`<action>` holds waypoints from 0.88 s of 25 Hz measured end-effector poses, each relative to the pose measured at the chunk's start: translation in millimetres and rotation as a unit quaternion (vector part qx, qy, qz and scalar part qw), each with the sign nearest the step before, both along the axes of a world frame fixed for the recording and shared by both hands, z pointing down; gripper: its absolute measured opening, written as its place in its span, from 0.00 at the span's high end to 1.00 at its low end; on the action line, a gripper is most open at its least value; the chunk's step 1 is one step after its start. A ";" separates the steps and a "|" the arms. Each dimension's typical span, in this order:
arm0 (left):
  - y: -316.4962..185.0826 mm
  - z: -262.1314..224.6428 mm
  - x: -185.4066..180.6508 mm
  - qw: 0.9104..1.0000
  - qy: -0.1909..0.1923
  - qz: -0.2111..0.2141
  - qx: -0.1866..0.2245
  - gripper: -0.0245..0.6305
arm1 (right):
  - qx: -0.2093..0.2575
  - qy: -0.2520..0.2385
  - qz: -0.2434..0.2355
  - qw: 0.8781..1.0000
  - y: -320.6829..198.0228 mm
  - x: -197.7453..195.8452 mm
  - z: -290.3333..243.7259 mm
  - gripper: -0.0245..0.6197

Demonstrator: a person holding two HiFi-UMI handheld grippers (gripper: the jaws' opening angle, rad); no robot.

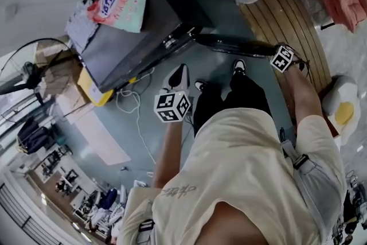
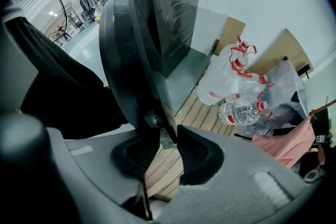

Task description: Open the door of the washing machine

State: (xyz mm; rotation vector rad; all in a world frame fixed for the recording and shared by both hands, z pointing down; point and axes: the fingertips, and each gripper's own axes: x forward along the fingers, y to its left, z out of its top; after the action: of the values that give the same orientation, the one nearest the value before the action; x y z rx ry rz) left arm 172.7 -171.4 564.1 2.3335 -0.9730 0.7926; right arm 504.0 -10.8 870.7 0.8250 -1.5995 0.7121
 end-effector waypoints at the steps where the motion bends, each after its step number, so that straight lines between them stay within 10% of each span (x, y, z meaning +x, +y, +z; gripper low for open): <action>1: -0.3 0.7 3.0 1.000 0.000 -0.002 -0.003 0.94 | 0.002 0.003 -0.002 1.000 -6.4 5.5 -0.5 0.81; 22: 3.1 -0.8 16.6 1.000 -0.018 -0.022 -0.006 0.94 | 0.035 0.049 -0.034 0.998 -84.6 57.1 -3.1 0.78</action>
State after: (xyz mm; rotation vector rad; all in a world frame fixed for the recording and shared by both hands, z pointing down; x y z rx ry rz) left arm 189.3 -168.3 563.2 2.2873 -1.0283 0.8242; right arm 561.1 -95.3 867.6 0.8390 -1.5633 0.5617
